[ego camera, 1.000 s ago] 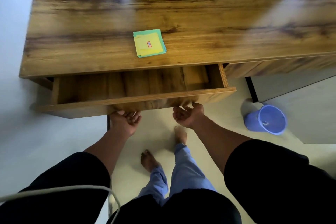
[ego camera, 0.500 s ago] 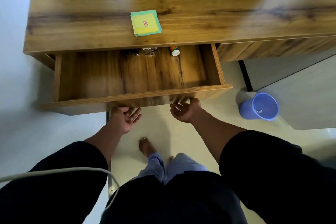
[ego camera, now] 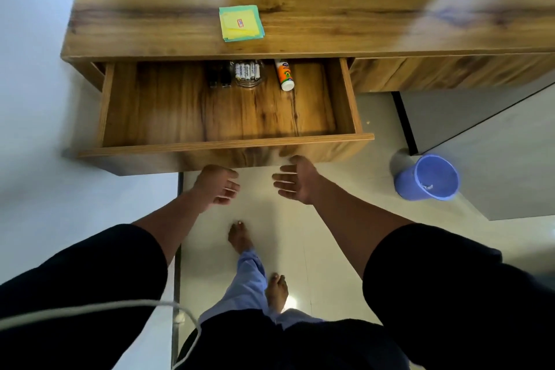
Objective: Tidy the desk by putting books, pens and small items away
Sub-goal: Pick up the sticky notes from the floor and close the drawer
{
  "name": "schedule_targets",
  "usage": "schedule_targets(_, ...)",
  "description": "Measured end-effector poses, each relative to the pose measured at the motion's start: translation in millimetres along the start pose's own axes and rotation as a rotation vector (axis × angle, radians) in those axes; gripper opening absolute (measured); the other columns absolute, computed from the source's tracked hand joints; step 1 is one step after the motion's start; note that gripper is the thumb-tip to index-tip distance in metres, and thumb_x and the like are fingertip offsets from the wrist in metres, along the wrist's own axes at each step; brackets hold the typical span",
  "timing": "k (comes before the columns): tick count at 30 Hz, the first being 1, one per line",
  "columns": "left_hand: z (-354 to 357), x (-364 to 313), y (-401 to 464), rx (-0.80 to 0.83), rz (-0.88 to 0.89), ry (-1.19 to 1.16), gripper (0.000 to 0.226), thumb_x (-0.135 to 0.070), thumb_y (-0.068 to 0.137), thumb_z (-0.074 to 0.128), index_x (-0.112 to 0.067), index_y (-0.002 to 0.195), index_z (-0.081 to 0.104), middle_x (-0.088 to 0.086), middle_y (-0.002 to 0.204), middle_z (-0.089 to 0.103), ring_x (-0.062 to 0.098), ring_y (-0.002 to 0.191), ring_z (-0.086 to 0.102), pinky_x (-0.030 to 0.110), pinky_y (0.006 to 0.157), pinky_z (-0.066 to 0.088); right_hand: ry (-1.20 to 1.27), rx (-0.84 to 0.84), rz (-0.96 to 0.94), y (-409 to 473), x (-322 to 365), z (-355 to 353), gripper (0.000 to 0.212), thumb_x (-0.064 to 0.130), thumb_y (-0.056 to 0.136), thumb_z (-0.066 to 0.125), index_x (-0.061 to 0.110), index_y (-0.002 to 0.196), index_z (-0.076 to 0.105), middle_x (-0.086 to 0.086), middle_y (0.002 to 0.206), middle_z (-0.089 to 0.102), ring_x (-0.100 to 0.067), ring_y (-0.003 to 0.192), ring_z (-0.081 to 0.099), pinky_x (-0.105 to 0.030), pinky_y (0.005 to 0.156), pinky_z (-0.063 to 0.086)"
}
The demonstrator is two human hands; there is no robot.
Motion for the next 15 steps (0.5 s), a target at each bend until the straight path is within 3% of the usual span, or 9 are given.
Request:
schedule_targets(3, 11.8, -32.0, -35.6, -0.300, 0.722, 0.651, 0.024, -0.033, 0.095, 0.065, -0.021, 0.075, 0.063, -0.002, 0.067, 0.064, 0.014, 0.061, 0.058, 0.025, 0.057, 0.039, -0.555, 0.006, -0.201, -30.4, 11.8, 19.1, 0.029, 0.037, 0.094, 0.063, 0.009, 0.101, 0.069, -0.010, 0.087, 0.076, -0.025, 0.073, 0.067, -0.035, 0.074, 0.051)
schedule_targets(6, 18.8, -66.8, -65.0, -0.579, 1.108, 0.875, 0.019, -0.033, 0.094, 0.061, -0.019, 0.081, 0.059, -0.003, 0.076, 0.056, 0.016, 0.067, 0.047, 0.029, 0.059, 0.035, -0.862, -0.016, -0.592, -57.2, 36.8, 44.4, 0.017, 0.031, 0.089, 0.066, 0.016, 0.081, 0.072, -0.001, 0.070, 0.073, -0.016, 0.061, 0.065, -0.030, 0.063, 0.050)
schedule_targets(8, 13.9, -81.7, -62.5, -0.643, 1.169, 0.933, 0.017, -0.033, 0.094, 0.056, -0.017, 0.096, 0.062, 0.002, 0.093, 0.061, 0.021, 0.083, 0.052, 0.035, 0.067, 0.044, -1.010, -0.176, -0.908, -82.2, 56.4, 57.1, 0.021, 0.033, 0.092, 0.063, 0.021, 0.075, 0.069, 0.002, 0.071, 0.069, -0.015, 0.067, 0.064, -0.028, 0.061, 0.050)
schedule_targets(11, 7.7, -90.9, -48.8, -0.504, 1.027, 1.030, 0.031, -0.037, 0.101, 0.046, -0.015, 0.113, 0.066, 0.007, 0.107, 0.068, 0.026, 0.095, 0.063, 0.040, 0.080, 0.052, -1.183, -0.445, -1.179, -102.6, 83.2, 69.9, 0.020, 0.034, 0.097, 0.058, 0.021, 0.089, 0.070, 0.003, 0.084, 0.067, -0.014, 0.076, 0.061, -0.028, 0.063, 0.051)
schedule_targets(13, 6.4, -88.3, -42.6, -0.368, 0.875, 1.092, 0.035, -0.037, 0.106, 0.042, -0.015, 0.113, 0.067, 0.006, 0.099, 0.069, 0.025, 0.089, 0.065, 0.040, 0.078, 0.055, -1.320, -0.424, -1.173, -97.8, 90.7, 73.7, 0.023, 0.032, 0.100, 0.053, 0.018, 0.099, 0.071, 0.000, 0.094, 0.067, -0.018, 0.085, 0.062, -0.031, 0.067, 0.050)
schedule_targets(15, 4.5, -87.7, -41.0, -0.322, 0.807, 1.105, 0.032, -0.035, 0.106, 0.044, -0.015, 0.113, 0.069, 0.005, 0.095, 0.069, 0.023, 0.084, 0.065, 0.040, 0.076, 0.056, -1.481, -0.293, -1.025, -87.4, 89.5, 69.7, 0.026, 0.033, 0.104, 0.048, 0.017, 0.106, 0.069, -0.001, 0.098, 0.064, -0.021, 0.091, 0.061, -0.032, 0.068, 0.045)
Point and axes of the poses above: each hand's wrist, its own y-axis towards the middle knuckle, its own z-axis out of the palm, x = y × z, the point moved 4 cm from there along y, towards the middle knuckle
